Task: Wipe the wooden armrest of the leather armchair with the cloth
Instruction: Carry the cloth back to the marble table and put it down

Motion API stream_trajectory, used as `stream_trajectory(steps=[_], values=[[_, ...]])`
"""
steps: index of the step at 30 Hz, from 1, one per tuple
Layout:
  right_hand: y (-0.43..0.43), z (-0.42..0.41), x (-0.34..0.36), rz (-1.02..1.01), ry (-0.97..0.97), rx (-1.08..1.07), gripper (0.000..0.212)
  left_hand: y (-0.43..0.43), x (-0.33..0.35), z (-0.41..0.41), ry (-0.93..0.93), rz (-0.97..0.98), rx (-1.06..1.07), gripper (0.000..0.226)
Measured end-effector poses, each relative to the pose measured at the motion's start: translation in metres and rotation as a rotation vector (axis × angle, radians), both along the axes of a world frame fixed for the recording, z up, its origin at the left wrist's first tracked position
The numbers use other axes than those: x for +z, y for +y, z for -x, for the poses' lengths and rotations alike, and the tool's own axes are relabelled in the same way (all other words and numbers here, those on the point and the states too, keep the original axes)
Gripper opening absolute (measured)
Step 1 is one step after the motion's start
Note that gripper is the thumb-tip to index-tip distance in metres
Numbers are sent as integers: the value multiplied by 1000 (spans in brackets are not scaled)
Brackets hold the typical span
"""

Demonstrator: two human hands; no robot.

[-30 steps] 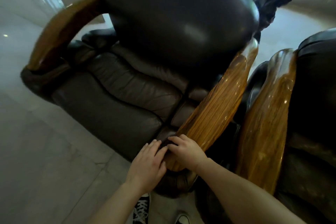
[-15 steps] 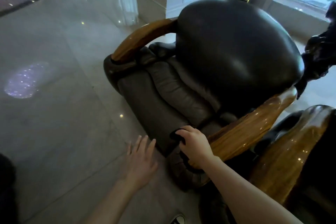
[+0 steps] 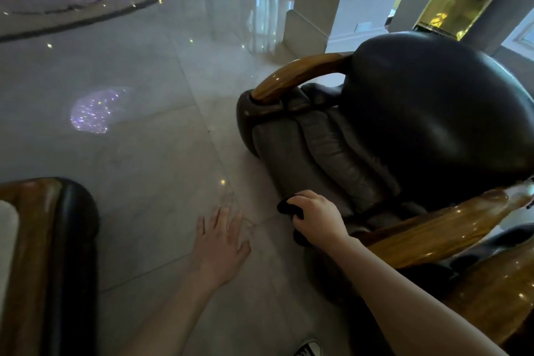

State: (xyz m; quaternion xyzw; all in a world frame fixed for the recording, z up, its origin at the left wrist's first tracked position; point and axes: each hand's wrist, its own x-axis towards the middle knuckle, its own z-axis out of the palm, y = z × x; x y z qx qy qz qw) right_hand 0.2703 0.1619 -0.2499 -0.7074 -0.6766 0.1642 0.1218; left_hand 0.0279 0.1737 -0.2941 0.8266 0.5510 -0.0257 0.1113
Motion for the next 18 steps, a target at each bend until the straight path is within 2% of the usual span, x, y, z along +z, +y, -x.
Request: stream_trajectory(steps=[11, 18], values=[[19, 119, 35, -16, 38, 84, 42, -11, 26, 115, -31, -45, 114, 71], [67, 195, 37, 28, 40, 305, 42, -11, 26, 182, -1, -13, 304, 76]])
